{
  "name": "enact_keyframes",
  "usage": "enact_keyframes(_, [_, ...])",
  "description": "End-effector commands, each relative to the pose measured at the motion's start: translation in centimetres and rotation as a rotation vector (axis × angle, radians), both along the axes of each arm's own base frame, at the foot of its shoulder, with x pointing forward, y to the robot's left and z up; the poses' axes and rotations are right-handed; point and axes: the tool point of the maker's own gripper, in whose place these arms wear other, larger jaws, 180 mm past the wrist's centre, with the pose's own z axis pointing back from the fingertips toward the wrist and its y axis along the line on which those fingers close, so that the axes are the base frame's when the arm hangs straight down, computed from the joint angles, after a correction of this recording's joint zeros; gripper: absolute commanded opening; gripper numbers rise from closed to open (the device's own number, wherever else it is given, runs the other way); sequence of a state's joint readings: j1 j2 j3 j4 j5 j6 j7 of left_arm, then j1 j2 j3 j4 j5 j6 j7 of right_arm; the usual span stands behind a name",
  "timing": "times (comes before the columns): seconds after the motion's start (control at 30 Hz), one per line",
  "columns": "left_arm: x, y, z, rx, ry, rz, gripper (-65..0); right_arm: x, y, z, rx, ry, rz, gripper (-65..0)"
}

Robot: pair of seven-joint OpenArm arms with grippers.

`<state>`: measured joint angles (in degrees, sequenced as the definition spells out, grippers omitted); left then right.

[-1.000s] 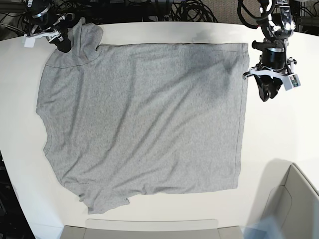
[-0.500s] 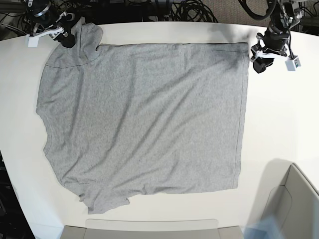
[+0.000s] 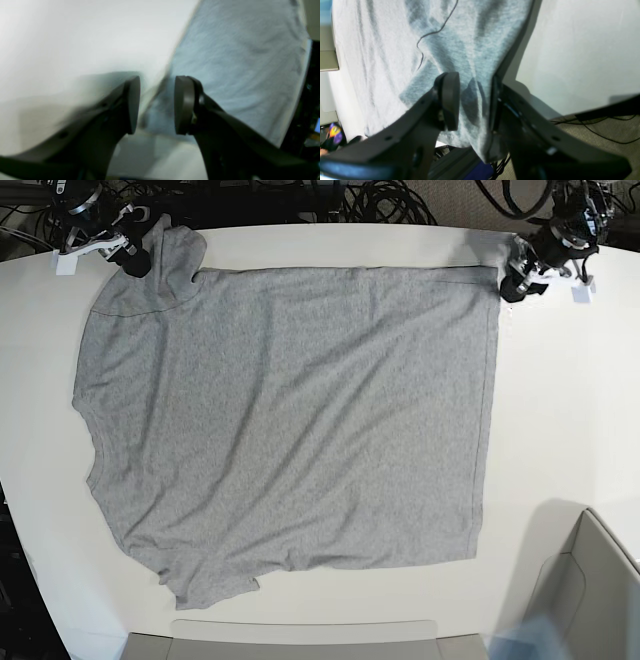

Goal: Fold the T-shirt properly
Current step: 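Pinch the shirt's shoulder edges with both grippers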

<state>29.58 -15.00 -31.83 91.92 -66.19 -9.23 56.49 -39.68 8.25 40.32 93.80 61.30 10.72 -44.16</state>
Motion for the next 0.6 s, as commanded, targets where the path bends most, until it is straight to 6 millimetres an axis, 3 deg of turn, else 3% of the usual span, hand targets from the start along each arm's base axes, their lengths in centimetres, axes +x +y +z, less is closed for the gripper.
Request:
enact_keyframes(0.0, [-0.5,0.6,-0.2,0.023,0.023,-0.008,-41.3,-0.3,-0.4,0.0,-0.021,0.02,0.015,-45.9])
enact_keyframes(0.13, [-1.6,1.1,-1.3,0.08,0.078,-0.031,-41.4,-0.2,-0.8,0.2,-0.034,0.02,0.026,-45.9])
enact_keyframes(0.43, [-1.2,-4.3,-2.4,0.018,0.054,-0.206,-44.6,0.2,-0.8,0.4,-0.035,0.008,0.028,-45.9])
enact_keyframes(0.57, [-1.0,-4.8,-2.5,0.014,0.035,-0.184,-44.6,0.3,-0.8,0.5,-0.037,0.006,0.031,-45.9])
